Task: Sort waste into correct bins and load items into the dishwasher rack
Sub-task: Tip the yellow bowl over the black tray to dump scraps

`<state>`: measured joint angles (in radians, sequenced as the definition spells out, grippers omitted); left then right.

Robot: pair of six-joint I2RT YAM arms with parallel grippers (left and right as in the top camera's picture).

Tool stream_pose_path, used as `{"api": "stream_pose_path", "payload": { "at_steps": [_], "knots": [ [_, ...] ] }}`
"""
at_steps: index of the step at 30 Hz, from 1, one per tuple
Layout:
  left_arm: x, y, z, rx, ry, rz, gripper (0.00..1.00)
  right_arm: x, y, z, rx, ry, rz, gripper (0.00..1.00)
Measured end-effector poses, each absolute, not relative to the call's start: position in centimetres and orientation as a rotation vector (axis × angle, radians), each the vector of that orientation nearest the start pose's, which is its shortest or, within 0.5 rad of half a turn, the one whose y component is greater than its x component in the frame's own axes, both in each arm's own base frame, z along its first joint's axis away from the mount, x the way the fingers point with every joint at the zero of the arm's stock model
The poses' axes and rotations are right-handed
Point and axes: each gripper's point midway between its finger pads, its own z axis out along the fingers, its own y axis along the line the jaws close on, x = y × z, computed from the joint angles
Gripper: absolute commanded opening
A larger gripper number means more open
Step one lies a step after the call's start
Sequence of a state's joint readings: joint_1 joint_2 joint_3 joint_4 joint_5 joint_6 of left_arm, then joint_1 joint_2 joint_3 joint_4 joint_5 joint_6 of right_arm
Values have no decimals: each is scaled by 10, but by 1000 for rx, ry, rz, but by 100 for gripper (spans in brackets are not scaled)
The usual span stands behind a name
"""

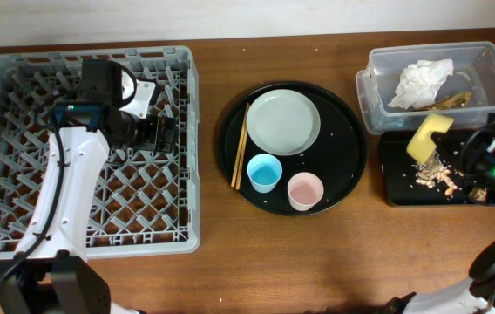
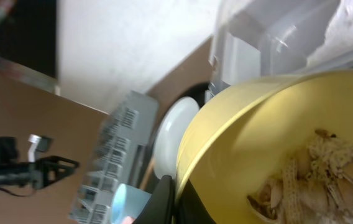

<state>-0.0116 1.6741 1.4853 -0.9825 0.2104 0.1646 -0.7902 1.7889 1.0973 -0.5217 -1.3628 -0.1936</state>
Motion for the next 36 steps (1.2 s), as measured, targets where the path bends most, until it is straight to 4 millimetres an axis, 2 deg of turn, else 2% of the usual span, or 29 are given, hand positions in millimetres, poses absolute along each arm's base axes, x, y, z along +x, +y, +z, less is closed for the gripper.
{"api": "stream_pose_path", "payload": {
  "at_steps": [4, 8, 10, 25, 32, 35, 36],
  "knots": [
    [393, -40, 166, 298, 2702, -244, 99, 346, -149, 176, 344, 1796, 1253, 4],
    [393, -40, 166, 298, 2702, -244, 99, 333, -171, 180, 434, 1745, 1257, 4],
    [393, -40, 166, 297, 2702, -244, 99, 331, -174, 181, 443, 1735, 1258, 4],
    [393, -40, 166, 297, 2702, -244, 99, 332, -175, 183, 418, 1728, 1247, 4],
    [393, -40, 166, 297, 2702, -244, 99, 339, -162, 183, 408, 1744, 1293, 4],
    [393, -40, 166, 298, 2702, -244, 99, 340, -158, 183, 460, 1749, 1347, 4],
    [393, -40, 166, 297, 2702, -244, 99, 340, -157, 181, 544, 1754, 1401, 4]
  ]
}}
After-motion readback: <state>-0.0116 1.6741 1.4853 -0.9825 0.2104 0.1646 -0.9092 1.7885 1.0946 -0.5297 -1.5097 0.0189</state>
